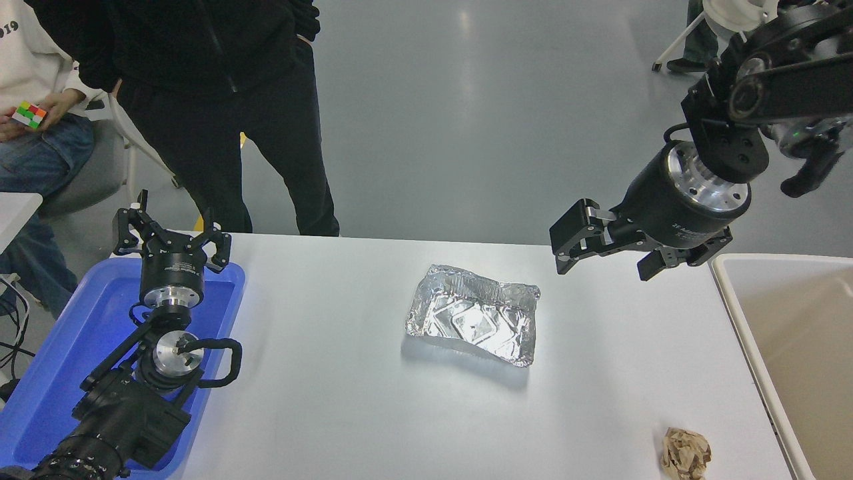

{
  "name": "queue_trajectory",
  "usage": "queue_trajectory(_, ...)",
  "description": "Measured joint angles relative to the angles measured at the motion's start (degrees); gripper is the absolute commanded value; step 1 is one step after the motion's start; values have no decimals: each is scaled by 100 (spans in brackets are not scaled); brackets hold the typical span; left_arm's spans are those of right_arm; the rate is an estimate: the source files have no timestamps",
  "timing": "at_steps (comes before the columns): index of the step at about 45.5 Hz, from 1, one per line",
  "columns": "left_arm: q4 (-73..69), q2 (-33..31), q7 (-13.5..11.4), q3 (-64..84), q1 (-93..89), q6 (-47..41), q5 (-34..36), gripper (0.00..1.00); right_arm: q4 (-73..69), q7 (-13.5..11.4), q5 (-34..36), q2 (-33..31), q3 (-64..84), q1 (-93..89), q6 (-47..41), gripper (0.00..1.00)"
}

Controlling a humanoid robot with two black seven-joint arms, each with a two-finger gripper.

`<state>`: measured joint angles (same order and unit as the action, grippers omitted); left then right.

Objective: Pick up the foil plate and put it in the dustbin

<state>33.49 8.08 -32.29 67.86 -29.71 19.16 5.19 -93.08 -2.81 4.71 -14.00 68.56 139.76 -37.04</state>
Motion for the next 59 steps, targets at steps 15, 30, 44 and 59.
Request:
queue_trajectory(15, 0, 1, 1, -1, 0, 0, 0, 99, 21, 0, -11, -15, -43, -42, 38, 100)
queue_trajectory(30, 0, 1, 6, -1, -1, 0, 0, 99, 254, 1, -60, 80, -214, -572, 723, 100)
queue_trajectory(44, 1, 1, 5, -1, -1, 0, 0, 99, 1137, -3, -152, 550, -346, -1895, 1900, 100)
queue_trajectory(59, 0, 1, 2, -1, 0, 0, 0, 99, 2140, -8, -167, 1127, -429, -3239, 2531, 100)
